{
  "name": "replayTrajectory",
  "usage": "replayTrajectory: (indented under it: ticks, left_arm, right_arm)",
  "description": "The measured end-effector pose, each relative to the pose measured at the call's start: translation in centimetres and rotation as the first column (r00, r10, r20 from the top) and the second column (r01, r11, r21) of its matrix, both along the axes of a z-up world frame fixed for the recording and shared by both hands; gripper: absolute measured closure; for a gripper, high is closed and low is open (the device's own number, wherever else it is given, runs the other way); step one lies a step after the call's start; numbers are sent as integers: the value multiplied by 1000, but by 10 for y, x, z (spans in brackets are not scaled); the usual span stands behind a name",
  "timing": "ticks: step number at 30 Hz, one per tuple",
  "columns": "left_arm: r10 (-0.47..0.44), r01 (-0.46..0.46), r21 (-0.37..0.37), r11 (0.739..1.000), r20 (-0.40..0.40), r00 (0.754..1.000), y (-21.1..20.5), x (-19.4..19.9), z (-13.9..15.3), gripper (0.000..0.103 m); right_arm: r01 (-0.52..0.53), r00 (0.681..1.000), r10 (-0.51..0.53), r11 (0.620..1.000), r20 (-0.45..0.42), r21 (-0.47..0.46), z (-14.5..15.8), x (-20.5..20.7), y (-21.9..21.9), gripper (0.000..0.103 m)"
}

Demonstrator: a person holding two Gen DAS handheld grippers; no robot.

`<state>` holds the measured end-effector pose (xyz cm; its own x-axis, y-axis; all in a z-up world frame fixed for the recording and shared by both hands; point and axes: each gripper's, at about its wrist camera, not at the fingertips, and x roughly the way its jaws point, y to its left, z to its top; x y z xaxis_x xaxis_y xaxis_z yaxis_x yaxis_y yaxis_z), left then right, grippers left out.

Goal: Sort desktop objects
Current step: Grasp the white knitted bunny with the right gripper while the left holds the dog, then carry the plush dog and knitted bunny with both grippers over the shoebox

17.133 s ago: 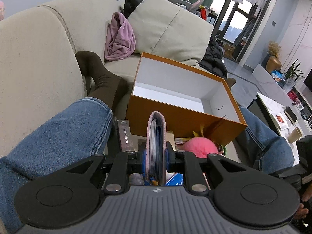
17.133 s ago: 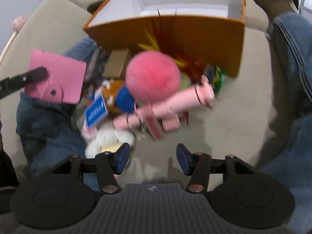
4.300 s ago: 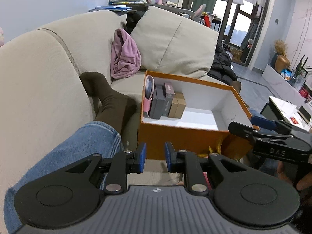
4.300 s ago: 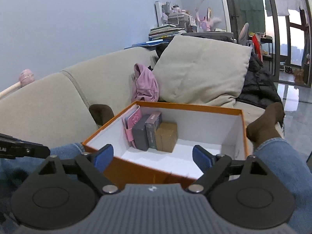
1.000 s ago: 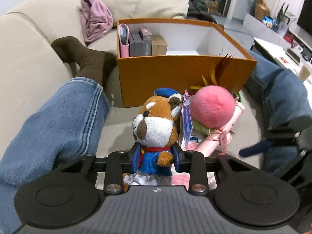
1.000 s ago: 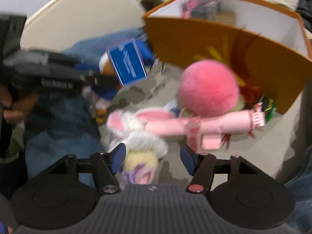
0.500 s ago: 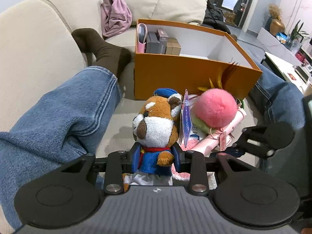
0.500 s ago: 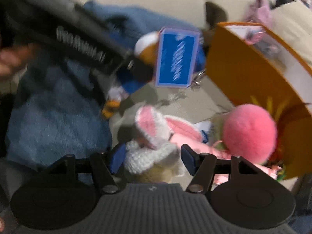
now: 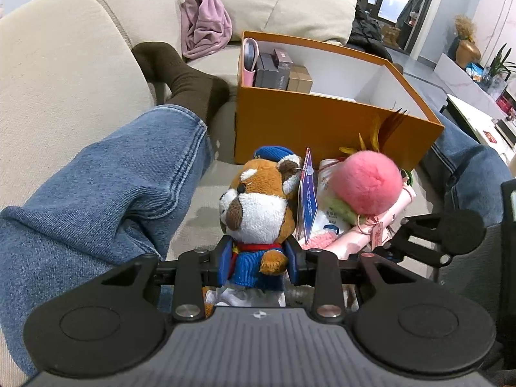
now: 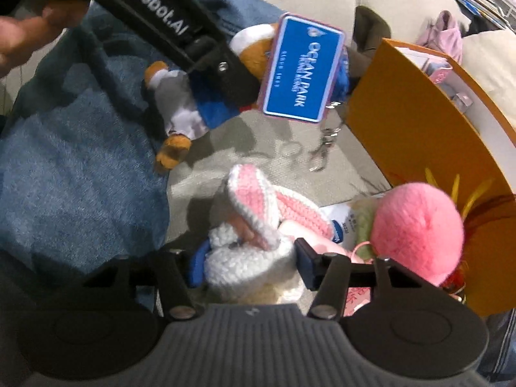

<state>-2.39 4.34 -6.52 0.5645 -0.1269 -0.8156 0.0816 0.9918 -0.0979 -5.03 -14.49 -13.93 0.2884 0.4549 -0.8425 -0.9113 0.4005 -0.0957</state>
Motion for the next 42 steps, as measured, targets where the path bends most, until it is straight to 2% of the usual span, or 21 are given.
replayTrajectory:
  ticks: [5, 7, 9, 11, 13, 15, 22, 28, 33, 38, 42]
  left_arm:
    - [18, -18, -4, 1000, 17, 1000, 4, 0, 6, 65]
    - [31, -31, -15, 999, 22, 999, 7, 1, 10, 65]
    - [41, -40, -39, 998, 23, 999, 11, 2, 13, 65]
    - [50, -49, -50, 998, 26, 998, 14, 3, 15, 65]
    - [60, -59, -42, 997, 35, 998, 15, 4, 19, 65]
    - [67, -65, -41, 997, 48, 997, 17, 5, 25, 65]
    - [74, -68, -51, 996, 126, 989, 17, 17, 57, 65]
    - [39, -28, -62, 998, 198, 979, 5, 37, 86, 64]
    - [13, 10, -87, 996, 253, 967, -4, 60, 108, 65]
    - [10, 32, -157, 987, 259, 966, -2, 89, 113, 64]
    - [27, 30, -215, 976, 256, 966, 6, 116, 114, 64]
  right_arm:
    - [69, 993, -58, 991, -98, 113, 22, 14, -15, 50]
    - [118, 982, -89, 978, -169, 171, 31, 24, -22, 50]
    - [191, 953, -124, 954, -277, 233, 37, 41, -34, 50]
    - [279, 909, -154, 916, -386, 290, 41, 57, -47, 50]
    - [348, 871, -165, 872, -463, 344, 46, 71, -59, 50]
    - [388, 849, -160, 836, -504, 388, 52, 81, -67, 50]
    - [436, 859, -161, 727, -486, 531, 94, 101, -84, 50]
    - [468, 875, -230, 627, -426, 624, 135, 125, -101, 50]
    - [478, 877, -289, 584, -383, 656, 155, 146, -105, 50]
    - [472, 880, -347, 570, -323, 673, 161, 166, -103, 50]
    - [504, 861, -382, 551, -336, 665, 155, 187, -104, 50]
